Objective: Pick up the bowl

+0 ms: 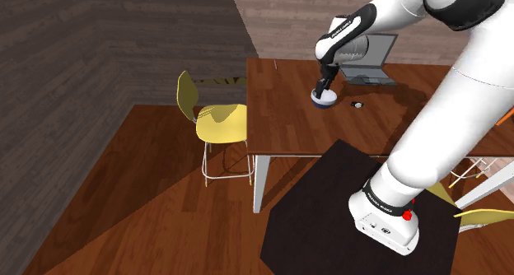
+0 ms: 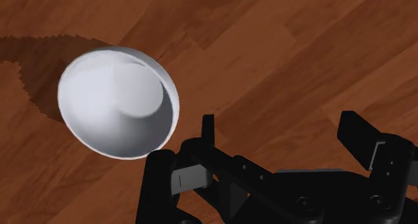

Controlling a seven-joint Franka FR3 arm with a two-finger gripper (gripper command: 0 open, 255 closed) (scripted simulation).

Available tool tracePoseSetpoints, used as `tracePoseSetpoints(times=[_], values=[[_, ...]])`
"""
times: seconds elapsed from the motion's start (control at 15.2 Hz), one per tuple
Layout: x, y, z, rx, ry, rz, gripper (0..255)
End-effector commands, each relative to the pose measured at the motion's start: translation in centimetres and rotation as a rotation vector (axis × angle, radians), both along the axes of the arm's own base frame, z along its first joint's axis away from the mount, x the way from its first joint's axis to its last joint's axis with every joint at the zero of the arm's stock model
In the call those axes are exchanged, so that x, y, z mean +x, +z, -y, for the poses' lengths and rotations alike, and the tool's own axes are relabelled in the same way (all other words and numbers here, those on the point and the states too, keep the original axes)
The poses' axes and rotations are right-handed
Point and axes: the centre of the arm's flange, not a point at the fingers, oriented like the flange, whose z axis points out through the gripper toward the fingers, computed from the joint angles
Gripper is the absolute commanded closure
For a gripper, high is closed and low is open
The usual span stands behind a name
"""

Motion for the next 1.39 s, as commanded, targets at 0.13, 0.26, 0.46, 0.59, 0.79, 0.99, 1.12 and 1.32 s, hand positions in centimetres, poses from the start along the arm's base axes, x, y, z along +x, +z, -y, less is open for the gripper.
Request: tracePoseSetpoints(times=[0.13,0.26,0.46,0.59,0.79,0.99,1.12,1.32], values=[[2.1,-3.2,4.2,-0.011,0.002,0.007,0],[2.9,-4.8,6.0,-0.015,0.003,0.01,0],[4.2,-7.2,8.8,-0.022,0.004,0.014,0],[4.3,-7.9,9.0,-0.023,0.004,0.015,0],[4.3,-9.5,9.0,-0.023,0.004,0.015,0],[4.3,-11.4,9.0,-0.023,0.004,0.015,0],[4.3,-11.4,9.0,-0.023,0.004,0.015,0],[4.3,-11.4,9.1,-0.023,0.004,0.015,255]])
